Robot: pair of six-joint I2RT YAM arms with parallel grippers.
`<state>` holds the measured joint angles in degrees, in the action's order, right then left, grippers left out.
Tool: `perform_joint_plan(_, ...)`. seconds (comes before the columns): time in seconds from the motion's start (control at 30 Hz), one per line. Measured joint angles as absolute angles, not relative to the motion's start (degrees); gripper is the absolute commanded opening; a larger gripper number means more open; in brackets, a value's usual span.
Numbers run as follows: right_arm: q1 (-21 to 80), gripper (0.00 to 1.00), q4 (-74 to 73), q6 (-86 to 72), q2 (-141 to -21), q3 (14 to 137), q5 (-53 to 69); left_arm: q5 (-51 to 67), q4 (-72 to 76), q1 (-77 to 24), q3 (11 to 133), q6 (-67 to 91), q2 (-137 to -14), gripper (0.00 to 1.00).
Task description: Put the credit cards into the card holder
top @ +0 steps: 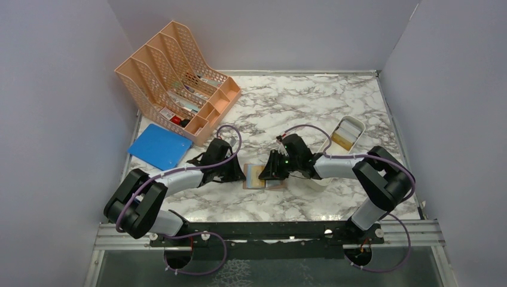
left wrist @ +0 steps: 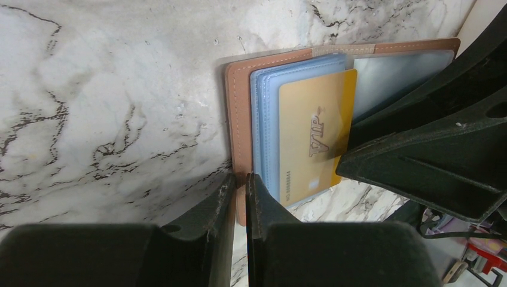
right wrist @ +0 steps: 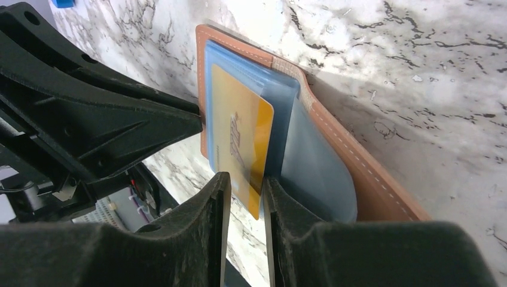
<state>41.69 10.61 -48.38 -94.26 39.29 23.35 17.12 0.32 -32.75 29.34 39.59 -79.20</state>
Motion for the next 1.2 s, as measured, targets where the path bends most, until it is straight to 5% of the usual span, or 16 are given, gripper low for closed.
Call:
perform_joint_plan(0.9, 42.5, 0.28, 10.6, -48.2, -94.5, 39.3, 22.5, 17.2, 0.3, -32.8, 29.4, 39.9, -79.2, 0.16)
perform_joint_plan(1.2, 42.5, 0.31, 8.9, -47.2, -93.9, 39.6, 22.5, 17.2, -1.3, -32.8, 30.2, 40.0, -77.8, 0.23)
